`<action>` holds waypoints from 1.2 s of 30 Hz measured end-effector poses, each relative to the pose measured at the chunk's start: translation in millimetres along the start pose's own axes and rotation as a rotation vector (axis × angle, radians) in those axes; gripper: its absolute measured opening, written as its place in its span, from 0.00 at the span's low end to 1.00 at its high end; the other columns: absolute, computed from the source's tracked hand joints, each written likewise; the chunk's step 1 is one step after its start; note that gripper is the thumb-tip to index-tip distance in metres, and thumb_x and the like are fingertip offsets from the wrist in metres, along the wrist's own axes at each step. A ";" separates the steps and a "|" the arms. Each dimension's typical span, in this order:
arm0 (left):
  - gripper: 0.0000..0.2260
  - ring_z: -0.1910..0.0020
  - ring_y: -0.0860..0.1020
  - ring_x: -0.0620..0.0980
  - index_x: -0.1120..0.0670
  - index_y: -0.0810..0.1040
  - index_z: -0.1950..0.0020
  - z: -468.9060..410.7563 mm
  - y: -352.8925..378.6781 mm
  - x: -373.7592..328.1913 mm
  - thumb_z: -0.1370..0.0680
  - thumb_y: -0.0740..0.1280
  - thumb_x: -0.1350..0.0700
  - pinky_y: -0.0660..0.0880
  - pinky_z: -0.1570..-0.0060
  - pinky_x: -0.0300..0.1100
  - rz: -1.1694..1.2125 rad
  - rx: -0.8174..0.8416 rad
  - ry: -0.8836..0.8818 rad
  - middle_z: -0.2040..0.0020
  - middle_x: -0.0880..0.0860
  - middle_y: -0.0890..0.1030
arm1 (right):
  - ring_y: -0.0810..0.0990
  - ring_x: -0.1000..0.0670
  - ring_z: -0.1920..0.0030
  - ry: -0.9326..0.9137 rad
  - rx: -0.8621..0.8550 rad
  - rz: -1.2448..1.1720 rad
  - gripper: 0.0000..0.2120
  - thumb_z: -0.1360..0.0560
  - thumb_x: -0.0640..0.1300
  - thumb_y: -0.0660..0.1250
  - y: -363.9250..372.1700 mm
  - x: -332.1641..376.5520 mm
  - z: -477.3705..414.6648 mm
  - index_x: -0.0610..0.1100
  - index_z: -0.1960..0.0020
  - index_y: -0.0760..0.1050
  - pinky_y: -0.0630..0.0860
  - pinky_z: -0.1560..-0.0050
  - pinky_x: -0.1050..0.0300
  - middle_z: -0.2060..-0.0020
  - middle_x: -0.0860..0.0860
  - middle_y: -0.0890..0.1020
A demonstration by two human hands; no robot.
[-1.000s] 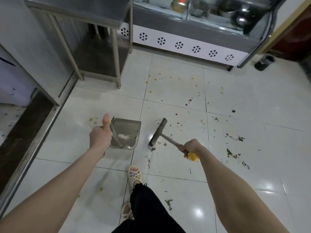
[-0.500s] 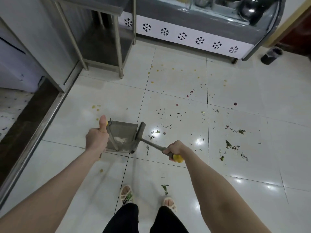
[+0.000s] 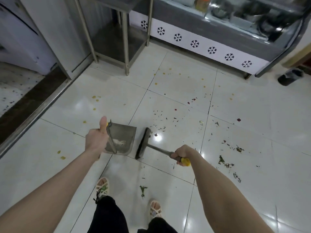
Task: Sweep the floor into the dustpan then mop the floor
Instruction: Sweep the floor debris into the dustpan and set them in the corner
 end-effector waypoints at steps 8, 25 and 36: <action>0.37 0.76 0.72 0.55 0.58 0.71 0.72 75.1 41.2 11.3 0.33 0.49 0.24 0.73 0.65 0.46 0.112 -0.144 -0.083 0.75 0.55 0.74 | 0.75 0.49 0.69 -0.093 -0.143 0.091 0.08 0.28 0.34 0.69 -66.2 -60.0 -10.0 0.38 0.61 0.70 0.72 0.79 0.65 0.66 0.44 0.74; 0.35 0.70 0.70 0.56 0.58 0.68 0.71 206.6 22.4 91.3 0.31 0.49 0.25 0.69 0.66 0.45 0.080 -0.147 -0.049 0.69 0.58 0.72 | 0.73 0.48 0.74 -0.297 -0.085 0.116 0.08 0.29 0.34 0.72 -23.9 -163.0 61.7 0.37 0.64 0.74 0.71 0.79 0.64 0.72 0.45 0.74; 0.38 0.72 0.72 0.56 0.59 0.69 0.72 317.4 -33.2 197.8 0.34 0.49 0.23 0.74 0.64 0.51 0.083 -0.221 -0.120 0.71 0.60 0.73 | 0.76 0.51 0.77 -0.324 0.032 0.308 0.10 0.31 0.36 0.73 94.9 -255.0 85.4 0.38 0.65 0.72 0.73 0.78 0.64 0.69 0.45 0.75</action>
Point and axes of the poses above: each hand's wrist, its own z-axis away from the middle knuckle, its own y-axis out of the palm, x = y × z, the point moved 2 cm from there along -z, towards the middle knuckle
